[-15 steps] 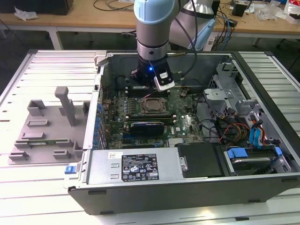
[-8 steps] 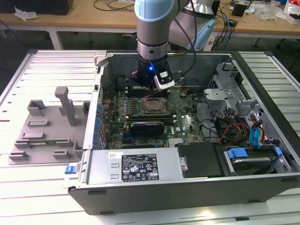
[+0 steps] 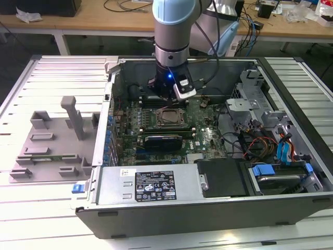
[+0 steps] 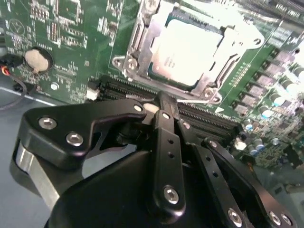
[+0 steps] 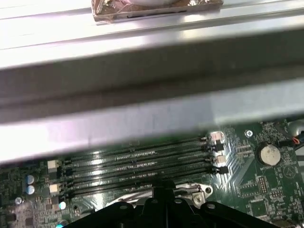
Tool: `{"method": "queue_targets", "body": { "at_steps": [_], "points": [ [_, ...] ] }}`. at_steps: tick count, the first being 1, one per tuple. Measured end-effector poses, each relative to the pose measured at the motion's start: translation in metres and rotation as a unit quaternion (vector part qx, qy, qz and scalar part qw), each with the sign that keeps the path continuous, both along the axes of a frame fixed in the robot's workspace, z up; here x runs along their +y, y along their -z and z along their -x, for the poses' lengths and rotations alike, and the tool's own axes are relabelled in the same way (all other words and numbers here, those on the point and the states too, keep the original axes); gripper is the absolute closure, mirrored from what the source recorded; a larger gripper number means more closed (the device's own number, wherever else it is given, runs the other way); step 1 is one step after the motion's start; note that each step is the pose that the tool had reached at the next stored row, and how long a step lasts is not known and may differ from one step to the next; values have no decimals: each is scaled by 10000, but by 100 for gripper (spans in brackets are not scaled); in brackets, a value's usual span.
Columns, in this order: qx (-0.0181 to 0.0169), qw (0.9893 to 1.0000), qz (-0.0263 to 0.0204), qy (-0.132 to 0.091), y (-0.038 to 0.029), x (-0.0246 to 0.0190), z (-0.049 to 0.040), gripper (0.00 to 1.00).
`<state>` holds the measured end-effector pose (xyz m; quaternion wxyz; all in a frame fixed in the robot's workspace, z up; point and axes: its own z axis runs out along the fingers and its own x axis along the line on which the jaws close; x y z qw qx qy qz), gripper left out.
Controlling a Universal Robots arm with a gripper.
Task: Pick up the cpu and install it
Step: 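Install the first cpu locking lever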
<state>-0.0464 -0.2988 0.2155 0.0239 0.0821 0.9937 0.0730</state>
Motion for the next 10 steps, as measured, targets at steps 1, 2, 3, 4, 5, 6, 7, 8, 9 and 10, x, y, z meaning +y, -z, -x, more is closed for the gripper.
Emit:
{"method": "queue_targets", "body": {
  "at_steps": [1,2,3,4,5,6,7,8,9,10],
  "points": [
    [0,10000,33,1,2,23,0,89],
    [0,10000,94,1,6,45,0,89],
    [-1,9999,156,1,17,46,0,89],
    [0,9998,181,0,39,46,-1,89],
    [0,9998,184,0,63,46,-1,89],
    [0,9998,184,0,78,46,-3,89],
    [0,9998,184,1,82,46,-6,89],
    [0,9998,185,0,85,46,-13,89],
    [0,9998,184,1,87,46,-21,89],
    [0,9998,183,1,89,46,-35,89]
  ]
}}
